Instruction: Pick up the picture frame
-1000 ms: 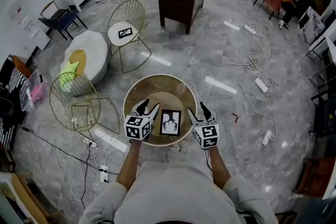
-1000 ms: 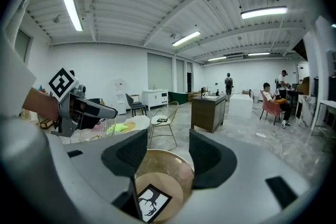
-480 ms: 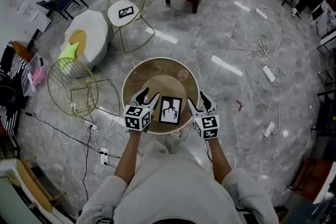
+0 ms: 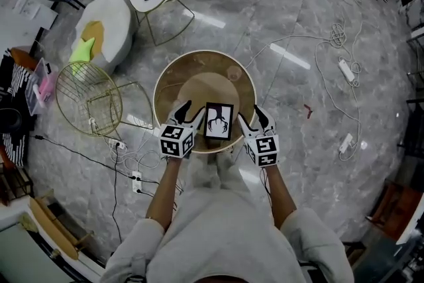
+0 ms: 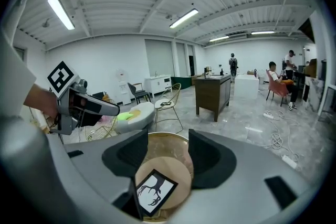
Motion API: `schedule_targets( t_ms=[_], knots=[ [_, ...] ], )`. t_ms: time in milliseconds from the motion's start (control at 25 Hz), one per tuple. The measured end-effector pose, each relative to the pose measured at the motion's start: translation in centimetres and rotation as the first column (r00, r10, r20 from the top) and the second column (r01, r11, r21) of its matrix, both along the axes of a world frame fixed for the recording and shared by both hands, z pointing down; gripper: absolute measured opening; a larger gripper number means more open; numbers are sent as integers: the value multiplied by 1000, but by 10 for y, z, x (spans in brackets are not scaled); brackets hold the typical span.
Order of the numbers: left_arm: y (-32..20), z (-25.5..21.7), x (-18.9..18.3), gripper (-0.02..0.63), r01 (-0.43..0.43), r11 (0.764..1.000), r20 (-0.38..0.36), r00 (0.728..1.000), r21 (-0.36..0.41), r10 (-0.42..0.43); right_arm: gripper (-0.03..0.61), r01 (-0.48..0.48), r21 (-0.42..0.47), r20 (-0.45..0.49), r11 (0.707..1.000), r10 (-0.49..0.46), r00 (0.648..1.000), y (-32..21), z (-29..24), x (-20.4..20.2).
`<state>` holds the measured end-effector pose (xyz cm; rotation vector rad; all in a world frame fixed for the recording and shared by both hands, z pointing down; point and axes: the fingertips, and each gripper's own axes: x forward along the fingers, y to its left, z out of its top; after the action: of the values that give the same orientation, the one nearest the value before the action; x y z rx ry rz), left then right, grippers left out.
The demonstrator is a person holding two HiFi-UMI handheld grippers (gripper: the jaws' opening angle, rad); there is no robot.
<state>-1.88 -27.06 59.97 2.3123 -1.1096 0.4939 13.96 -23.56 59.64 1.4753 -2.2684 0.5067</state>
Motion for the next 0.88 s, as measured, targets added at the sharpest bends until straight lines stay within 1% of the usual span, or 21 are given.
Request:
schedule_targets(
  t_ms=[360, 640, 880],
  knots=[
    [6, 45, -3, 206, -34, 997, -19, 999, -71, 33, 227, -35, -77, -4, 996, 35, 999, 11, 40, -9],
    [12, 81, 1, 206, -85, 989, -25, 996, -124, 83, 224, -65, -145, -8, 987, 64, 998, 19, 77, -20],
    [16, 114, 2, 206, -99, 982, -22, 995, -162, 97, 219, -68, -196, -17, 978, 66, 998, 26, 110, -25]
  ],
)
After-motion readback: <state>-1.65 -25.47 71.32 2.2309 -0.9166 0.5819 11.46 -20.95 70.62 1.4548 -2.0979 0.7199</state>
